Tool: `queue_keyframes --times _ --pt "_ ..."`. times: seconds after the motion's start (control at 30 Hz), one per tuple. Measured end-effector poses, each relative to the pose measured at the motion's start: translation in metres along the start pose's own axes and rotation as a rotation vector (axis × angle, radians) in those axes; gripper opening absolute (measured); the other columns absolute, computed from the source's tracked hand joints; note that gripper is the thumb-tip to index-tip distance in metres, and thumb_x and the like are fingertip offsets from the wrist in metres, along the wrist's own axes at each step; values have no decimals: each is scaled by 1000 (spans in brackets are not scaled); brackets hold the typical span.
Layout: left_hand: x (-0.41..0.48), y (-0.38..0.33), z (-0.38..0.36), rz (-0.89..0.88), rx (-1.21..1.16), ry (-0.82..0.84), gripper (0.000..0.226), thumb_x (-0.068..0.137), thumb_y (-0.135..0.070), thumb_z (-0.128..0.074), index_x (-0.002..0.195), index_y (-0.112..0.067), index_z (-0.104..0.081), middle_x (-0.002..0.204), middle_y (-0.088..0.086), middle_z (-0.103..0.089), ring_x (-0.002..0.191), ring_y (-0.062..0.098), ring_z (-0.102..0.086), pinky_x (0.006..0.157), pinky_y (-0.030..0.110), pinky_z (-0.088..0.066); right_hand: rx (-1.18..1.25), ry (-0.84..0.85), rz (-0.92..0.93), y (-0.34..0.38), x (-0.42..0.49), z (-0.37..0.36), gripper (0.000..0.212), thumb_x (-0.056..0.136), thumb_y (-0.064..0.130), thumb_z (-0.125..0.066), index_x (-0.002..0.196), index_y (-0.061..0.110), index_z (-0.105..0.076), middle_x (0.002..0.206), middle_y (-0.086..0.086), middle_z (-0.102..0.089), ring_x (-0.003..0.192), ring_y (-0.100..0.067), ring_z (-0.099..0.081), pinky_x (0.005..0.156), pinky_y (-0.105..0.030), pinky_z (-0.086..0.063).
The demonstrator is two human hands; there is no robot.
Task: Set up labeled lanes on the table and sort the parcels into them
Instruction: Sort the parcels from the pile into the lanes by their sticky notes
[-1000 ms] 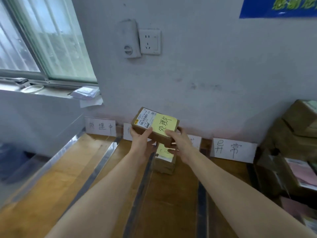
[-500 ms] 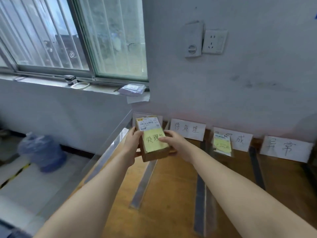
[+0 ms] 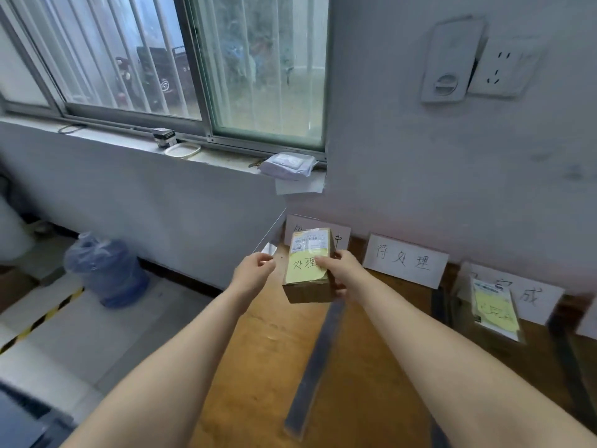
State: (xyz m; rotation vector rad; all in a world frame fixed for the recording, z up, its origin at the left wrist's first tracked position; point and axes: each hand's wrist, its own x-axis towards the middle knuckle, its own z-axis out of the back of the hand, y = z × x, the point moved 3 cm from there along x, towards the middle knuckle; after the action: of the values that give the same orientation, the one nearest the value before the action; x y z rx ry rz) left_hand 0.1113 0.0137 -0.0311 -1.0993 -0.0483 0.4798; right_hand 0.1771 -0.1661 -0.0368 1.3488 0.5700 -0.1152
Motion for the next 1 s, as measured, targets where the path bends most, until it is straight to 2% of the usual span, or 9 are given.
queue_keyframes --times 0.13,0.37,0.53,0.67,0.73,0.77,0.83,0.9,1.0 --pt "38 6 12 -32 143 -71 32 94 -24 -53 123 -14 -59 122 6 -61 110 22 -57 96 40 -48 66 2 -85 -3 38 -16 48 94 17 -62 135 11 -38 122 -12 -62 85 -19 -63 57 -32 -53" --pt "101 26 15 -44 310 -32 38 91 -25 -54 128 -18 -55 129 7 -55 117 25 -53 96 45 -48 99 -78 -186 -19 100 -50 63 93 17 -63 145 13 -28 127 -12 -59 86 -20 -61 55 -32 -49" --pt "145 40 13 -60 347 58 47 93 -18 -53 140 -17 -42 139 9 -45 123 25 -48 99 41 -46 183 -133 -231 -32 140 -68 72 94 18 -62 151 18 -19 131 -12 -57 99 -24 -61 79 -43 -54" --pt "167 46 9 -40 289 196 47 97 -16 -46 144 -16 -38 135 9 -52 119 25 -53 94 39 -46 208 -202 -249 -39 161 -86 60 97 10 -55 150 13 -26 135 -15 -54 109 -28 -62 87 -45 -54" --pt "172 47 7 -36 264 250 45 99 -16 -42 144 -17 -39 132 10 -56 111 25 -57 85 37 -52 160 -239 -237 -42 169 -94 41 95 5 -53 136 6 -44 127 -17 -60 105 -29 -65 89 -46 -55" --pt "173 47 6 -36 254 264 44 100 -16 -41 143 -18 -40 130 9 -57 104 22 -59 74 30 -55 141 -243 -241 -43 171 -97 33 95 6 -53 128 6 -50 123 -16 -63 101 -28 -66 86 -44 -56" --pt "175 48 6 -37 234 283 43 101 -16 -40 143 -18 -40 127 9 -58 90 14 -57 52 16 -49 106 -255 -254 -43 173 -100 24 95 9 -54 120 9 -54 117 -11 -66 95 -24 -66 74 -38 -57" --pt "177 49 7 -38 216 302 43 101 -17 -40 144 -18 -39 126 8 -59 86 10 -55 48 13 -45 69 -272 -254 -41 173 -101 21 95 10 -54 116 12 -53 117 -10 -65 94 -23 -65 72 -36 -56" --pt "177 49 9 -38 216 330 46 100 -18 -45 145 -17 -36 127 8 -58 88 9 -55 53 14 -46 -62 -283 -237 -31 168 -97 28 93 13 -57 120 11 -50 125 -11 -62 107 -26 -63 86 -40 -54"
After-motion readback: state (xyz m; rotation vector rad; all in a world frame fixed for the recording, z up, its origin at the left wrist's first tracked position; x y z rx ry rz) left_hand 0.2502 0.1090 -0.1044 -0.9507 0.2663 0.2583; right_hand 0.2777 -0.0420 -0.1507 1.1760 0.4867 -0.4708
